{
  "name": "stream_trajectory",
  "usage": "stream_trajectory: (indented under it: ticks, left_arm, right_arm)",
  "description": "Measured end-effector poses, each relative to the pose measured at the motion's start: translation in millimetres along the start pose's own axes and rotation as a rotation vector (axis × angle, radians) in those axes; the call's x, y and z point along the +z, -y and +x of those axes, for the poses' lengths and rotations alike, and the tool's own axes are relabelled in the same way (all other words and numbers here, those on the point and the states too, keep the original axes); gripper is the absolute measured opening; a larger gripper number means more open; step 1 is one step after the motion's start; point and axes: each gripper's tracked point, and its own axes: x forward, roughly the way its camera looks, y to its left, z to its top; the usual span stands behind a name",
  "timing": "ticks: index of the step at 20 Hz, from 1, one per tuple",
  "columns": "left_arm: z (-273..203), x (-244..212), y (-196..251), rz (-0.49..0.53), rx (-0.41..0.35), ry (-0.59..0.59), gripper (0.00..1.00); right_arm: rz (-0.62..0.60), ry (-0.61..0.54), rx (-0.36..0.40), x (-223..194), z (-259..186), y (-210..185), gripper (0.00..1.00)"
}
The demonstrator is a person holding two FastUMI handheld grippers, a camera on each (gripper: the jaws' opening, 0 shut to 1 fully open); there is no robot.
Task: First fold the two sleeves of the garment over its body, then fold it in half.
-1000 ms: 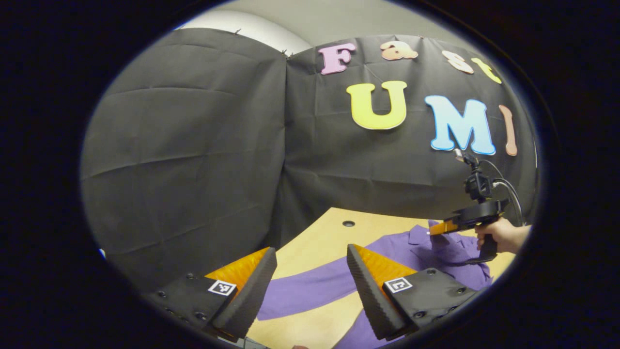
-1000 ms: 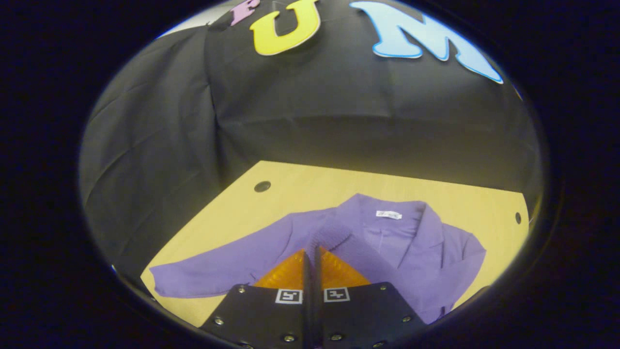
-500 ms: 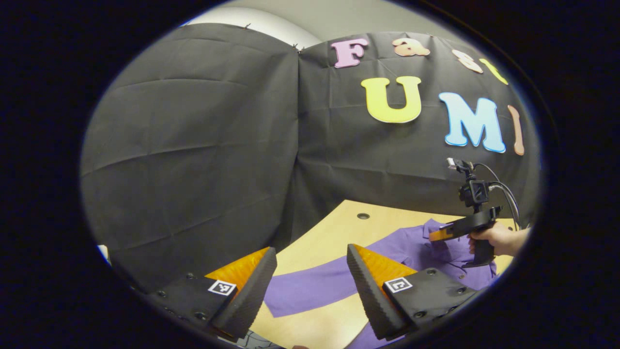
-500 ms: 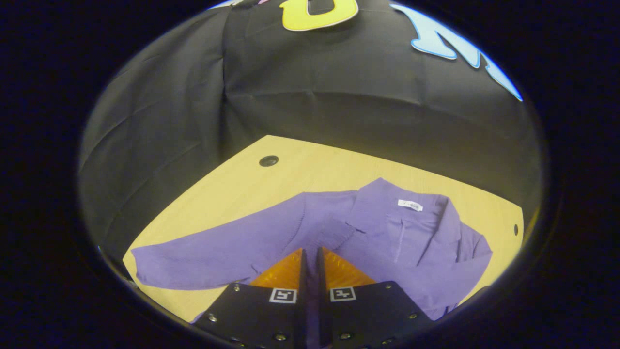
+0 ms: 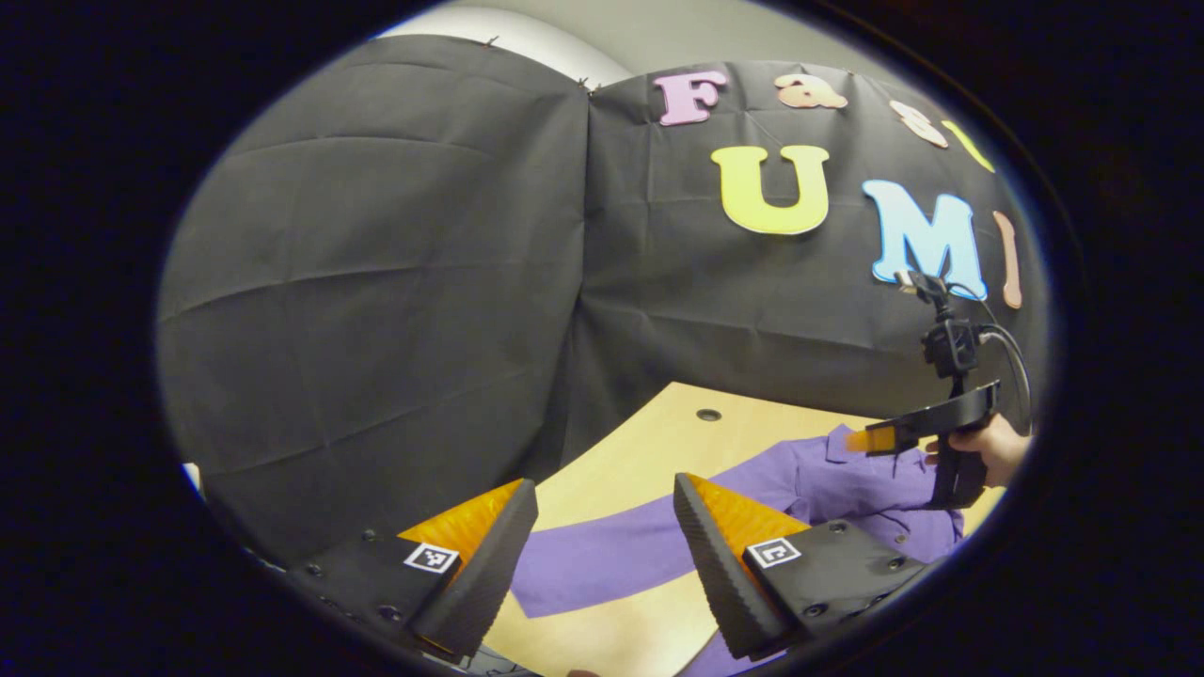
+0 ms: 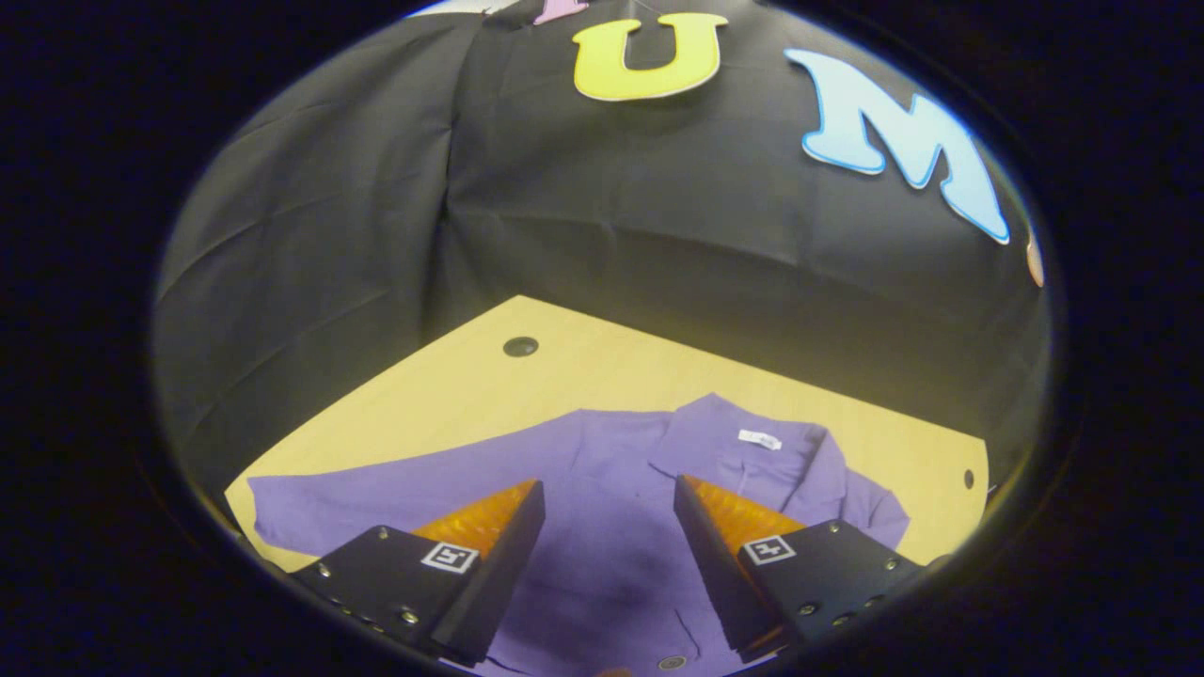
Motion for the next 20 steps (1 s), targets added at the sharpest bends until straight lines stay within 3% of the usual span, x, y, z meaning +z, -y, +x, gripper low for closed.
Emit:
stream_trajectory:
  ticks: [5, 6, 8, 9, 14, 20]
  left_arm:
    - [17, -25, -16, 0.009, 0.045, -0.058, 0.96]
    - [22, -32, -23, 0.0, 0.066, -0.074, 0.96]
    - [31, -45, -39, -0.028, 0.115, -0.113, 0.96]
    - [35, -56, -49, -0.038, 0.144, -0.142, 0.96]
    - [53, -119, -85, -0.095, 0.231, -0.317, 0.96]
    - [77, -170, -90, -0.149, 0.24, -0.436, 0.96]
  right_arm:
    - [0.032, 0.111, -0.02, 29, -40, -2, 0.87]
    - [0.034, 0.133, -0.029, 34, -49, -1, 0.81]
    - [0.033, 0.166, -0.042, 43, -65, 1, 0.81]
    - [0.04, 0.175, -0.042, 47, -74, -1, 0.86]
    - [0.09, 0.197, -0.048, 43, -115, 2, 0.86]
    - [0.1, 0.146, -0.095, 13, -145, 24, 0.86]
